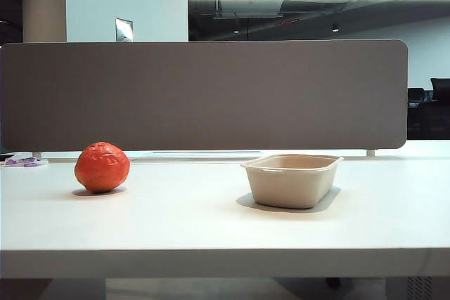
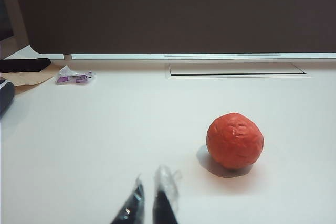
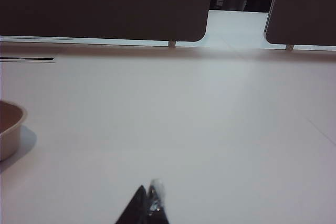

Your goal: Pick up the orange and place it into the paper lunchbox.

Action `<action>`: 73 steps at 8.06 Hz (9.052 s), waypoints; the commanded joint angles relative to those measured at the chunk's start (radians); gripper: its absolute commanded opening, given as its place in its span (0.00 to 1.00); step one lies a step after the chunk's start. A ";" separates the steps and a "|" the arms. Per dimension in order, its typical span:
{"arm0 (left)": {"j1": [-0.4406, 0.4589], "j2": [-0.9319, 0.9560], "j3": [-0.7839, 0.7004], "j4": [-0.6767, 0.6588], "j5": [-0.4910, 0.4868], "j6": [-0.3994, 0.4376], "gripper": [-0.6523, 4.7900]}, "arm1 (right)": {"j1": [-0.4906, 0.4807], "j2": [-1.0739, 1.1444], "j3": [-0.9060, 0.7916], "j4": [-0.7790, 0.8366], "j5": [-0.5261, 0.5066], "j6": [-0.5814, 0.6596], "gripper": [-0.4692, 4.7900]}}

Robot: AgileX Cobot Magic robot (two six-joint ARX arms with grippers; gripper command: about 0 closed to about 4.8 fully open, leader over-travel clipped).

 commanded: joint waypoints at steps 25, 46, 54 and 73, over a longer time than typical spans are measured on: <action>-0.217 1.734 0.887 0.230 0.097 0.063 1.00 | 0.648 0.813 0.906 -0.426 -0.207 0.070 0.08; -0.695 1.334 1.059 -0.479 0.224 0.236 0.11 | 0.649 0.598 0.716 -0.663 -0.001 0.141 0.08; -0.264 0.108 0.112 -0.020 0.030 -0.032 0.11 | 0.647 0.266 0.413 -0.435 0.080 0.151 0.08; -0.067 -0.004 -0.002 -0.087 -0.094 -0.027 0.14 | 0.104 -0.001 -0.003 0.015 0.022 0.140 0.08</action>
